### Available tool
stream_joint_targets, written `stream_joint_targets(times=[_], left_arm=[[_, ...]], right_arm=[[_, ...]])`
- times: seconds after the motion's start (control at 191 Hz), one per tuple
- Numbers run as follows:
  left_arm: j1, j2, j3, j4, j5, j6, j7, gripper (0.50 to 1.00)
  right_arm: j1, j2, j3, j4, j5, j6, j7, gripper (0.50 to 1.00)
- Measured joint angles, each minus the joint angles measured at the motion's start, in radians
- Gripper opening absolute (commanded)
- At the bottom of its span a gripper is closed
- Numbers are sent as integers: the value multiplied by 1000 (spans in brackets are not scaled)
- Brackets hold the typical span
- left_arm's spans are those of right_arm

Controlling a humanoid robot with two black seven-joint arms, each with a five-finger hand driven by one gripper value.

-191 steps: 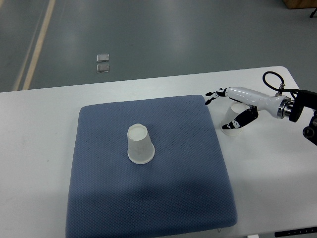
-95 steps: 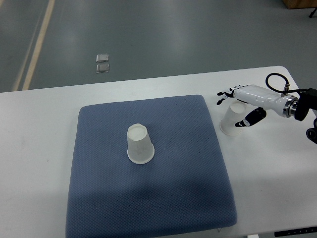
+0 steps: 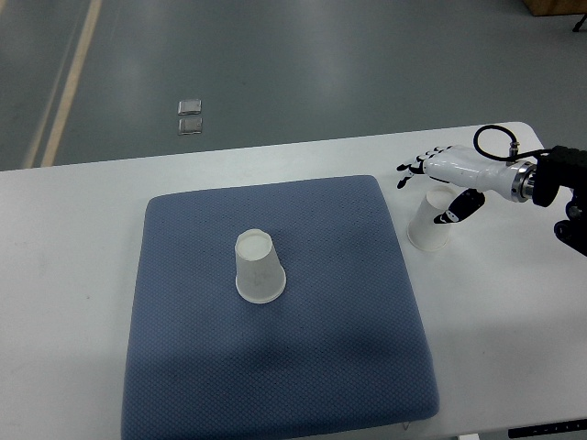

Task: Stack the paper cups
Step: 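Close the right hand fingers around the standing white cup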

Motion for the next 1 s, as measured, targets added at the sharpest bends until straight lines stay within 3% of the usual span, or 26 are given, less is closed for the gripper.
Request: stream_joint_targets(times=[1.002], left_arm=[[0,0,0,1,0,0,0,1000]], right_arm=[[28,18,-46,-99,-122,-1,6,909]])
